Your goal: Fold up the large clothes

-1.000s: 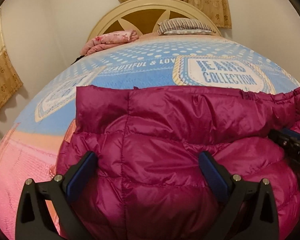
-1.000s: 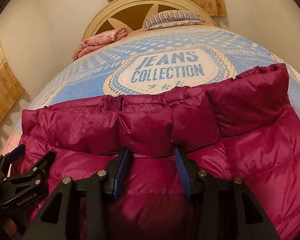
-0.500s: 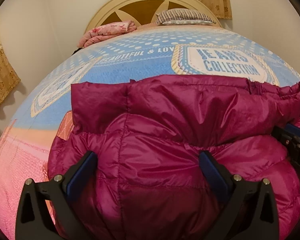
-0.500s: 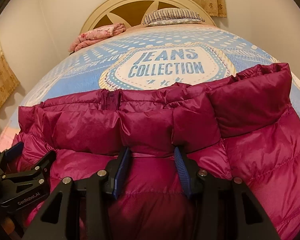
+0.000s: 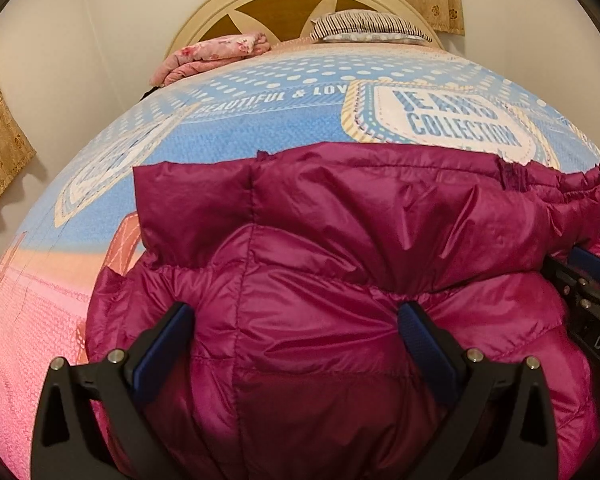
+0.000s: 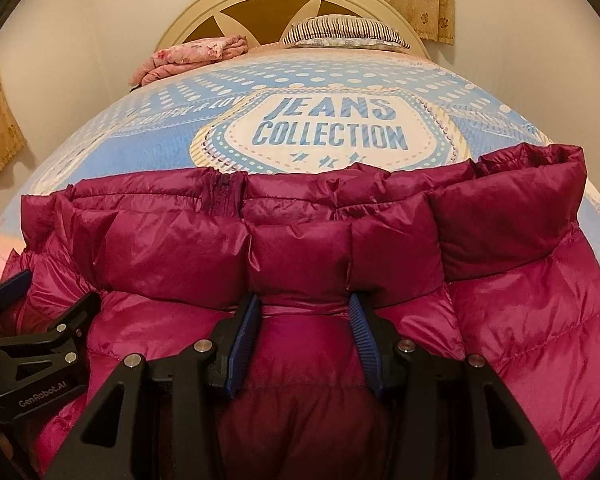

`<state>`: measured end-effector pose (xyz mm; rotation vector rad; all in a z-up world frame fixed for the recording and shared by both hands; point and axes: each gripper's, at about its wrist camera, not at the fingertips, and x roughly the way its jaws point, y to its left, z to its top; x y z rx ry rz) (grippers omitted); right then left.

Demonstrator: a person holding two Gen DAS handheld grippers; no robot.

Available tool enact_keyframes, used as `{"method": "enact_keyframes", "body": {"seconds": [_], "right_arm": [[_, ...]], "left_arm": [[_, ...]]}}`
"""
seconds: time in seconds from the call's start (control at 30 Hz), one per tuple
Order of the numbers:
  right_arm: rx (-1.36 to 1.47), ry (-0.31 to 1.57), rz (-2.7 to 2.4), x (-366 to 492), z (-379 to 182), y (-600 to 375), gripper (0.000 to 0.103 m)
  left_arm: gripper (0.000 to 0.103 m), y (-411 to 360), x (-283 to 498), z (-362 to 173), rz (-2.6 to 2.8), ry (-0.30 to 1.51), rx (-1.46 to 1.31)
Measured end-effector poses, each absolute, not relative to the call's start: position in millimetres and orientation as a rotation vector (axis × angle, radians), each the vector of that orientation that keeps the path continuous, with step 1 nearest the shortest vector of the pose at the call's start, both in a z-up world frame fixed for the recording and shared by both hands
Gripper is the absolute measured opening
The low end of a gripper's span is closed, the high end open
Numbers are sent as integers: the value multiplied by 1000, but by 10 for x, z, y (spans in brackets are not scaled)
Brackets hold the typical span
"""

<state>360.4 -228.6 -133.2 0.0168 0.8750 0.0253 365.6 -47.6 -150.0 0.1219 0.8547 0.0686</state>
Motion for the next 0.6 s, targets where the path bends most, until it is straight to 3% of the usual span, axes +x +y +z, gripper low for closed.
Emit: {"method": "enact_keyframes", "body": {"seconds": [0.43, 0.6], "right_arm": [[9, 880, 28, 3606, -1302, -2257, 49], [105, 818, 59, 3317, -1027, -2260, 53]], "left_arm": [[103, -458, 3671, -1520, 65, 860, 107], [103, -445, 3687, -1522, 58, 862, 90]]}}
